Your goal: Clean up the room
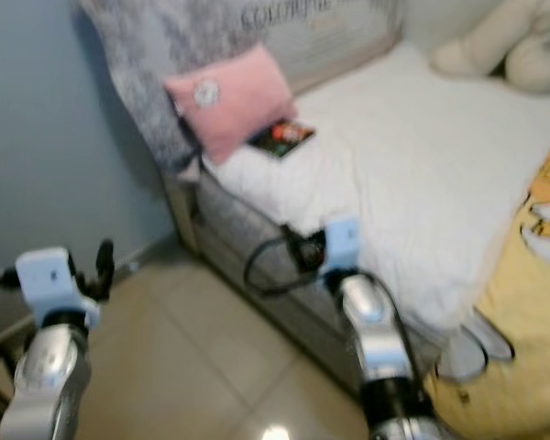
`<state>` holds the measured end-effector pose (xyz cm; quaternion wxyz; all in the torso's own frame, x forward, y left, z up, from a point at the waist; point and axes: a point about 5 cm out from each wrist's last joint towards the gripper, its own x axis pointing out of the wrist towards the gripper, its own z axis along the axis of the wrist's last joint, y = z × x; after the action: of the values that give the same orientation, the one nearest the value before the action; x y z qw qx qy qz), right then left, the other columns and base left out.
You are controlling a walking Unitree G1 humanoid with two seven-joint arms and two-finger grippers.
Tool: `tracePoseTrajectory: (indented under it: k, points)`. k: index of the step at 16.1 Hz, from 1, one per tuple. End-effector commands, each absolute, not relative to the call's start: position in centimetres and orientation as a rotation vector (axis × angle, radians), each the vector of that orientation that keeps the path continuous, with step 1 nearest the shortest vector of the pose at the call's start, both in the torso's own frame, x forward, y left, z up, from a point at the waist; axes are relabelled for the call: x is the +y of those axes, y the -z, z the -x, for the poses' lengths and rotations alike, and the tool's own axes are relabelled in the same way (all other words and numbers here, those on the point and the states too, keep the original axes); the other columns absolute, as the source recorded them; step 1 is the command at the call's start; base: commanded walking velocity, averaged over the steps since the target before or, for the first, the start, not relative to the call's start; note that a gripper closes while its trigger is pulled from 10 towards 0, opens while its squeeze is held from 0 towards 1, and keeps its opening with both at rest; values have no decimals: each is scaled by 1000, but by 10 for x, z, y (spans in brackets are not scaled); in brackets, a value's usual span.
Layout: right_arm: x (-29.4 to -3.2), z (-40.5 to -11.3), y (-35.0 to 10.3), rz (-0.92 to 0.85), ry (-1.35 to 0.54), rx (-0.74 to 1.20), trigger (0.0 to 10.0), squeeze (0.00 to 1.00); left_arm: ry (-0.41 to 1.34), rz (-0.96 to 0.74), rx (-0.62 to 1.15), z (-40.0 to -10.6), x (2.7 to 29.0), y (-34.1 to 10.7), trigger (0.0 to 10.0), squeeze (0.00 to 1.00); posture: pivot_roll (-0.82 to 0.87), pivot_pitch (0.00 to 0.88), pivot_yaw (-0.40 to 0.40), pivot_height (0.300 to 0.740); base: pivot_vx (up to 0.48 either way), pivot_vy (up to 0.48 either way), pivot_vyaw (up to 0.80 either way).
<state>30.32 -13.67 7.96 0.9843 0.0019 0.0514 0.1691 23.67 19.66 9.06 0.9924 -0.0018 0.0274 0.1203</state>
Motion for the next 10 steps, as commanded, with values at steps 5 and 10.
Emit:
tracePoseTrajectory:
  k: [5,10]
  points:
    - [-144,-307,-85,18,-335,83,10000,275,-247,-6,46,-238,191,-93,10000,0,-92,0,66,740,373,-298,455]
    - [-152,-302,-80,20,-320,104,10000,361,-238,-26,67,-241,188,-89,10000,0,-113,0,74,740,225,-178,485]
